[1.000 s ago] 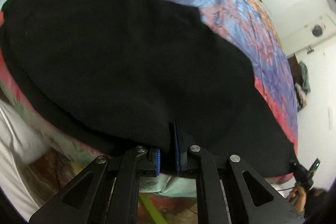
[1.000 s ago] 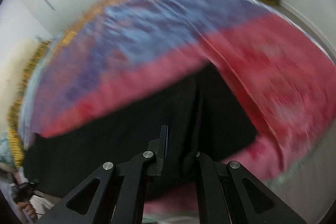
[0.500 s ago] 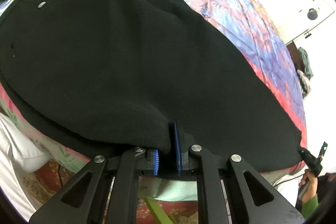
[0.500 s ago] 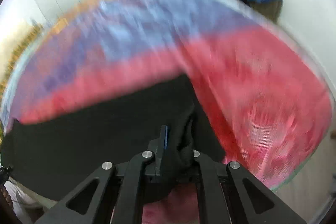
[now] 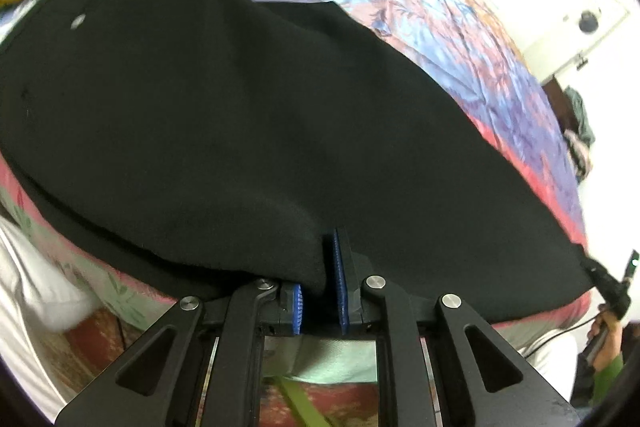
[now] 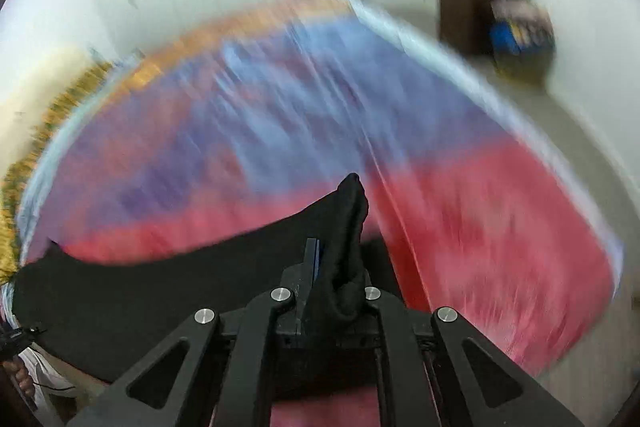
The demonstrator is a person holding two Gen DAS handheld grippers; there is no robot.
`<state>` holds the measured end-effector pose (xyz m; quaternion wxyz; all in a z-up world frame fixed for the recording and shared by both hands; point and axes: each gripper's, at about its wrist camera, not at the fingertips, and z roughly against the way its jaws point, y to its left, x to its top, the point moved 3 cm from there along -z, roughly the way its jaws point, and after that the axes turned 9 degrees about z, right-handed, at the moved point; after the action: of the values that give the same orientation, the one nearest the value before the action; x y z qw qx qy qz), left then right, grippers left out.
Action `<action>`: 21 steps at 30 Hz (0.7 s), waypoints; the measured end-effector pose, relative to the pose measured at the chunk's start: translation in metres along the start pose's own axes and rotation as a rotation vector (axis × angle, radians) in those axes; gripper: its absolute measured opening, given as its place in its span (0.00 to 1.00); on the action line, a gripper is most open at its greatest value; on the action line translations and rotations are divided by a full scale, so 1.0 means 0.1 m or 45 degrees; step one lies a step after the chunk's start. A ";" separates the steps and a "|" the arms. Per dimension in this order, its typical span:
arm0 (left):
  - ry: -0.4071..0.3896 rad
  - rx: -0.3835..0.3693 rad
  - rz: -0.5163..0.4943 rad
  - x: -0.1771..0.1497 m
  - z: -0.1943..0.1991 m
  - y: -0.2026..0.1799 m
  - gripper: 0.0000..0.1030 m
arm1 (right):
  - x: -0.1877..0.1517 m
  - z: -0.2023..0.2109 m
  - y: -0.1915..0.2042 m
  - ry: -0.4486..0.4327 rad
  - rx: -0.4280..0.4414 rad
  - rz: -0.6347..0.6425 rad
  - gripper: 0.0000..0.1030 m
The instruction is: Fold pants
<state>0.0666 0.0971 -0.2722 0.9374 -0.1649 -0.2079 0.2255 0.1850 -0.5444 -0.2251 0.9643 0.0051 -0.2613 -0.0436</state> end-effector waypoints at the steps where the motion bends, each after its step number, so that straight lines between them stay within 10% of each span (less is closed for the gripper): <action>1: -0.005 0.011 -0.018 0.00 0.00 -0.02 0.12 | -0.12 -0.16 -0.02 0.051 -0.018 -0.001 0.06; 5: 0.002 0.015 -0.018 0.00 -0.01 -0.01 0.12 | -0.15 -0.20 -0.03 0.043 -0.047 0.018 0.11; 9: 0.042 0.057 -0.023 -0.01 0.02 -0.08 0.19 | -0.16 -0.13 -0.12 0.067 -0.143 0.028 0.65; 13: 0.019 0.138 -0.012 -0.13 0.39 -0.01 0.41 | -0.30 0.28 -0.28 0.009 -0.292 -0.080 0.68; 17: -0.253 0.159 -0.071 0.01 0.89 -0.08 0.76 | -0.29 0.67 -0.08 -0.110 -0.355 -0.082 0.73; 21: -0.347 0.193 -0.153 0.48 0.71 -0.22 0.77 | -0.21 0.81 0.54 -0.220 -0.223 -0.027 0.80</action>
<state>0.0802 0.1178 -0.1868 0.9221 -0.0490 -0.3250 0.2044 0.1306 -0.4882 -0.1638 0.9344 -0.0803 -0.3384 -0.0768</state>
